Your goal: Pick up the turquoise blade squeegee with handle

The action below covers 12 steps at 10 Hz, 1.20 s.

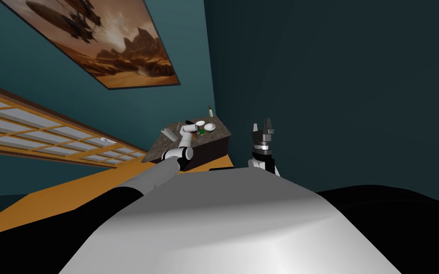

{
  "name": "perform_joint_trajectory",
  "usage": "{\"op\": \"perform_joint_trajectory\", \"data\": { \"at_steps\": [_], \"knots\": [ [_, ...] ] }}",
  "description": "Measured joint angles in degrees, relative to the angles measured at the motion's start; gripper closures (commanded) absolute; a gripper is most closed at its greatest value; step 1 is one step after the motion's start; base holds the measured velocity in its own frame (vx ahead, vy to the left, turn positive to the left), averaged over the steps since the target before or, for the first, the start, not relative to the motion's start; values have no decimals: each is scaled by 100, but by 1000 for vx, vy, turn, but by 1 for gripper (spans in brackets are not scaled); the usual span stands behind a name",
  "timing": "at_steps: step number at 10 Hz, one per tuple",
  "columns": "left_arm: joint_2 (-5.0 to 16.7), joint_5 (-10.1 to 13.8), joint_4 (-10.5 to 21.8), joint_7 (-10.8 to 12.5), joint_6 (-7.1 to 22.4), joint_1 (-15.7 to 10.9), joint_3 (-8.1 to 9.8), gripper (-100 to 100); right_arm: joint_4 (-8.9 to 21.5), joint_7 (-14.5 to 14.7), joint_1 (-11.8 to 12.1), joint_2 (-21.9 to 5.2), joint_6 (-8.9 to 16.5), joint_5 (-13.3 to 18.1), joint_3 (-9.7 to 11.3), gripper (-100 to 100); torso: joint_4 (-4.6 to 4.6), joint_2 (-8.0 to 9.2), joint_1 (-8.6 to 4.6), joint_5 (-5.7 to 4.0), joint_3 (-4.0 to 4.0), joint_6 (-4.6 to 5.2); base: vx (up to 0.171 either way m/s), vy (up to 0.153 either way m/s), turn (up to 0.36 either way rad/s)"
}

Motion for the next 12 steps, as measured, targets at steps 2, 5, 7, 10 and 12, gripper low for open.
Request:
{"op": "perform_joint_trajectory", "data": {
  "at_steps": [2,5,7,10,12],
  "knots": [
    [5,-205,330,-5,60,-82,41,-100,0,0,0,0,0,0,0,0,-1,-5,-1,0,-3,0,51,4,-58],
    [-45,-474,546,-11,228,-39,68,-100,0,0,0,0,0,0,0,0,-1,-4,2,1,-3,-1,39,8,-31],
    [-74,-584,748,38,204,-73,61,-100,0,0,0,0,0,0,0,0,1,5,-2,0,3,-1,12,0,-10],
    [-90,-583,737,43,149,3,44,-100,0,0,0,0,0,0,0,0,0,-3,0,0,-1,-2,47,2,-2],
    [-88,-572,789,43,36,47,32,100,0,0,0,0,0,0,0,0,-1,-3,-1,0,-2,-1,19,1,1]
  ]
}}
